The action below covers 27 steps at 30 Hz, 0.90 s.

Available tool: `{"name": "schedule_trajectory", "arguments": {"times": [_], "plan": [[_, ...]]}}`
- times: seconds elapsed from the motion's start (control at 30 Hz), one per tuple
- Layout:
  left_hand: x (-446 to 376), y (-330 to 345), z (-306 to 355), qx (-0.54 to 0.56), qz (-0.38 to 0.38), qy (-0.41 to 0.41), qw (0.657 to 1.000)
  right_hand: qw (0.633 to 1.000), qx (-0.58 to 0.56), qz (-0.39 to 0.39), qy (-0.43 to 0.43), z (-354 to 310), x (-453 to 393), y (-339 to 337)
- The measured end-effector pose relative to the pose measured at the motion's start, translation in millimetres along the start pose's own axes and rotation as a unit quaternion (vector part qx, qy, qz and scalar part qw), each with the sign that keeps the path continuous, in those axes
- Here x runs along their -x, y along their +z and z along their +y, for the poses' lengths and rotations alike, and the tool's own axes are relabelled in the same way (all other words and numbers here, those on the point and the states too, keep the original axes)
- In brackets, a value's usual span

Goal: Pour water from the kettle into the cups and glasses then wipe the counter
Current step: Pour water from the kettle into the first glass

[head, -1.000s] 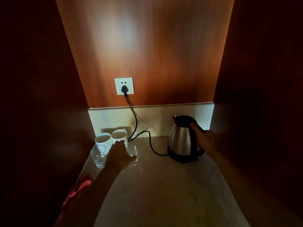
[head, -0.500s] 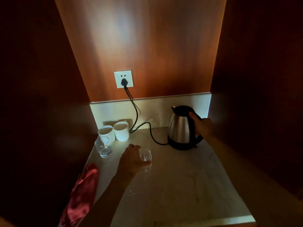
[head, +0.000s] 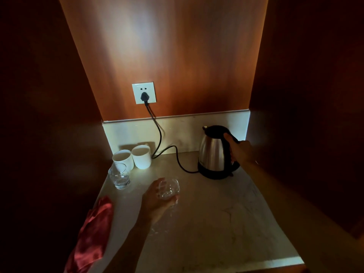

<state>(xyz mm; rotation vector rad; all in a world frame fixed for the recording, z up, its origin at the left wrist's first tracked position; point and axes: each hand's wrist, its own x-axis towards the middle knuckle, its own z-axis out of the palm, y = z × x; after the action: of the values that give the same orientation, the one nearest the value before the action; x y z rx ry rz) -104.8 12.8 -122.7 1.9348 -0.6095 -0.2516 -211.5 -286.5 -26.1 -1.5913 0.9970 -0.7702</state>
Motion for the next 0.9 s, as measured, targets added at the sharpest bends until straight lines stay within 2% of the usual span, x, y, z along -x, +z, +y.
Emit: {"name": "schedule_trajectory", "arguments": {"times": [0.13,0.57,0.67,0.8,0.9], "plan": [[-3,0,-5,0.044,-0.016,-0.005,0.999,1.000,0.003,0.029,-0.002,0,2,2],[-12,3,-13,0.058,-0.020,-0.007,0.998,0.995,-0.043,0.094,-0.014,-8,14,5],[-15,-1,-12,0.055,-0.038,-0.015,0.998,0.997,-0.042,0.066,-0.013,-19,21,-5],[-12,-8,-2,0.076,-0.046,-0.022,0.996,0.995,-0.096,0.033,-0.016,-43,46,-17],[-8,-14,0,0.109,-0.039,-0.019,0.993,0.993,-0.111,-0.025,-0.028,-55,63,-28]]}}
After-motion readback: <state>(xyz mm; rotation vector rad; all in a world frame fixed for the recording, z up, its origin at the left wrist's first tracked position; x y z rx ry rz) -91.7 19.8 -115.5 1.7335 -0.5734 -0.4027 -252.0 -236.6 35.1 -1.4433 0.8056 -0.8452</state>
